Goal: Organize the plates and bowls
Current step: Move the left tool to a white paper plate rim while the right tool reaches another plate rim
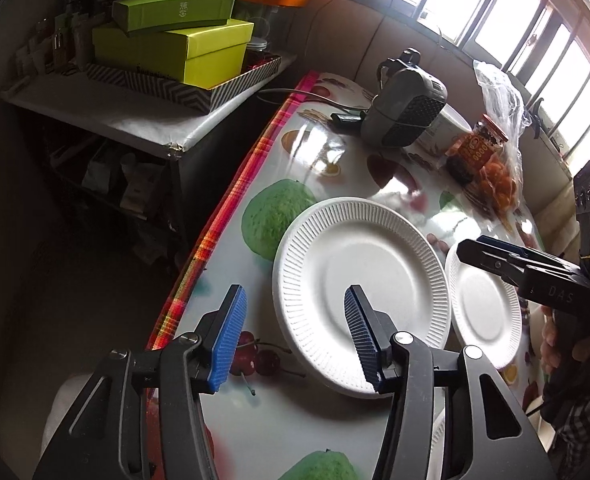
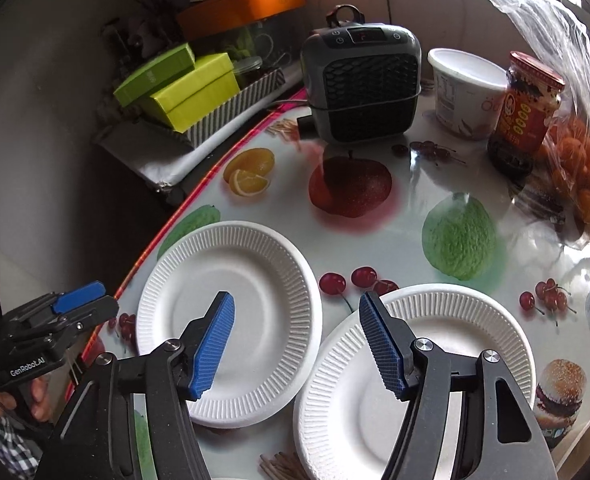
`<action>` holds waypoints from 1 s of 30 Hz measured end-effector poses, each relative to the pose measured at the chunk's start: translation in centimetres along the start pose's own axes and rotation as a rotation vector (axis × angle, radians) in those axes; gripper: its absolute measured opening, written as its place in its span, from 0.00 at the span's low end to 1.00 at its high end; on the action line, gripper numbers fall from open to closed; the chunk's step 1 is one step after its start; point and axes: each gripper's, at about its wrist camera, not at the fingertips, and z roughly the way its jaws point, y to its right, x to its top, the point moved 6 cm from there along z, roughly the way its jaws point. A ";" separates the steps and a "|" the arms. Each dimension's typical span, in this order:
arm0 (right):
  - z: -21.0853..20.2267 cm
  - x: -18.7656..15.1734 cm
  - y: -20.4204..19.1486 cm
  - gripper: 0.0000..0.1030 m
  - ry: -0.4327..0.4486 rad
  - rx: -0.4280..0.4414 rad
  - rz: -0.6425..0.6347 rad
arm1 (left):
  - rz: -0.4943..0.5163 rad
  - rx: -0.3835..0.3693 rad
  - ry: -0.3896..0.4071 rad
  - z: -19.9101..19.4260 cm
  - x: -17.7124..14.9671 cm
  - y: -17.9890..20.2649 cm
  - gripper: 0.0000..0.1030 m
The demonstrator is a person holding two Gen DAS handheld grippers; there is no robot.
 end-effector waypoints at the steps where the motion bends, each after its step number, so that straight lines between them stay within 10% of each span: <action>1: 0.5 0.0 0.1 0.64 -0.016 0.005 0.005 | -0.003 0.000 -0.006 0.3 0.0 -0.1 0.51; 11: 2.9 0.3 1.3 0.63 -0.072 0.079 0.089 | -0.038 -0.025 -0.051 2.0 -0.2 -0.9 0.51; 30: 4.0 0.0 1.3 0.30 -0.090 0.113 0.090 | -0.064 -0.039 -0.080 3.1 -0.9 -1.1 0.28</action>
